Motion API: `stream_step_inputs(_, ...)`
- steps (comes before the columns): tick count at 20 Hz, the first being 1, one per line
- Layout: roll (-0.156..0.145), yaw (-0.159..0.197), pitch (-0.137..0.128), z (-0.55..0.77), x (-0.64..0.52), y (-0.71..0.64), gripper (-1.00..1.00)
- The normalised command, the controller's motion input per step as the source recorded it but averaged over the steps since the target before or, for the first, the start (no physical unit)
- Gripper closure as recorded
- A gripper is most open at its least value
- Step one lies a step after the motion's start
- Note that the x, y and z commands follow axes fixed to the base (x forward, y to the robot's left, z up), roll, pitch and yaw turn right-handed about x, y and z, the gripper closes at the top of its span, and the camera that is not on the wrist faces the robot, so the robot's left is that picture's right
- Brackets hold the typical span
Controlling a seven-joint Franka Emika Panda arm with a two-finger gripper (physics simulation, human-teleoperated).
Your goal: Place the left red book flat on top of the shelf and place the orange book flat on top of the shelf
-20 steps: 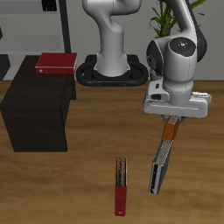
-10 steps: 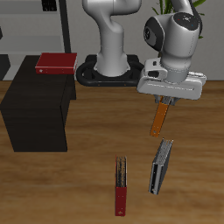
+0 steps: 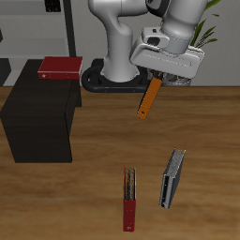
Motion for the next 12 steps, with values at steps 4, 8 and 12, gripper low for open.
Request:
stream_step_inputs(4,-0.159,0.096,-0.020,0.50,-0.13,-0.39,1.00)
stream_step_inputs(8,-0.133,0.078,-0.026,0.39,-0.02,-0.41,1.00)
stream_step_inputs(12,-0.167,0.040,0.022,0.25,0.13,-0.48,1.00)
